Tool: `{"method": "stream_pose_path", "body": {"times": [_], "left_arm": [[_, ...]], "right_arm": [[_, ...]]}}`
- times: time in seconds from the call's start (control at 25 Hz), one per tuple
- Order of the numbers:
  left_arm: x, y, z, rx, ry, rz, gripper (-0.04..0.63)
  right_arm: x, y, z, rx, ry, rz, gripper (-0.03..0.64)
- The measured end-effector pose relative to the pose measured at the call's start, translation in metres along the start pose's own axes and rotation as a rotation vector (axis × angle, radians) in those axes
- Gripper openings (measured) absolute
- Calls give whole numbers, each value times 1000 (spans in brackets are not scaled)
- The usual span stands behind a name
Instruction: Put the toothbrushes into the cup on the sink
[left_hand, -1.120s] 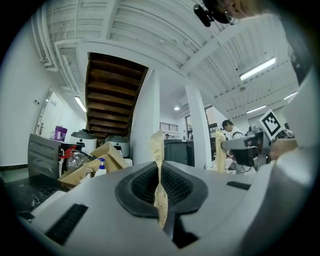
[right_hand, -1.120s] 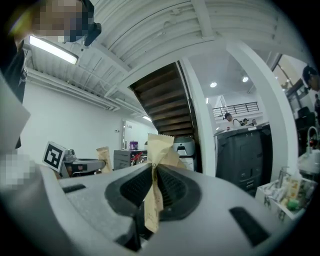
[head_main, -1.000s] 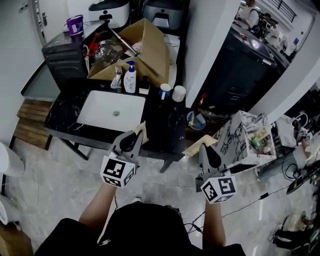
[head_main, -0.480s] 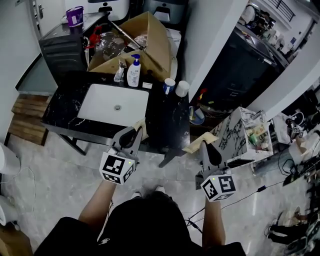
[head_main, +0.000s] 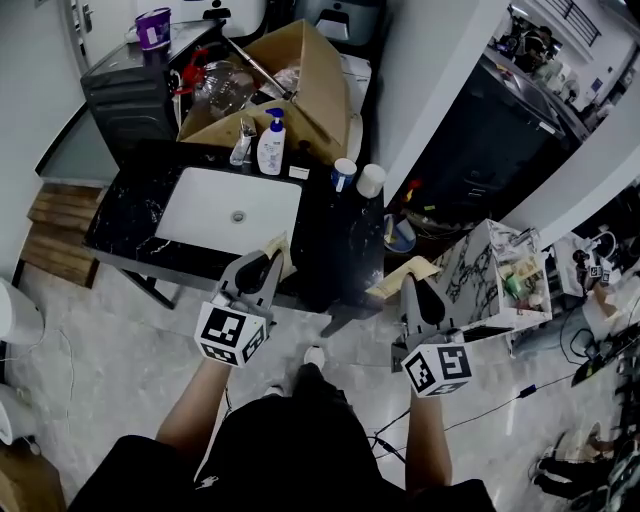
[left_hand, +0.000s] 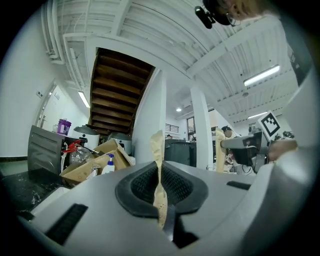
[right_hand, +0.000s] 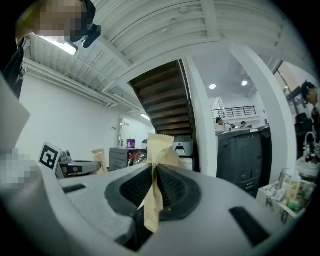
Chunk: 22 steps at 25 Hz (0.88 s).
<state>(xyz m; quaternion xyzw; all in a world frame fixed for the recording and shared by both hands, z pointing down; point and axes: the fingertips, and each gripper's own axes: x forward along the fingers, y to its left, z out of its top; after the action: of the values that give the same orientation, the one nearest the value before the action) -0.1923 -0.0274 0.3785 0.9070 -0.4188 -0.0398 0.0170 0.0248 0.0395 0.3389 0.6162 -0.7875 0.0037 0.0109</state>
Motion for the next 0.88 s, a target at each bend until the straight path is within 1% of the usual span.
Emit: {"method": "stream_pose_path", "body": {"times": [0.24, 0.44, 0.6, 0.88], "left_arm": [[37, 13, -4, 7, 14, 30, 13], [73, 23, -17, -1, 50, 63, 13], [106, 29, -26, 9, 80, 88, 14], [155, 38, -19, 47, 66, 133, 13]], "right_arm": [[33, -32, -4, 5, -2, -4, 34], [61, -58, -15, 3, 13, -2, 34], [90, -81, -23, 12, 14, 4, 34], [133, -120, -22, 27, -16, 20, 34]]}}
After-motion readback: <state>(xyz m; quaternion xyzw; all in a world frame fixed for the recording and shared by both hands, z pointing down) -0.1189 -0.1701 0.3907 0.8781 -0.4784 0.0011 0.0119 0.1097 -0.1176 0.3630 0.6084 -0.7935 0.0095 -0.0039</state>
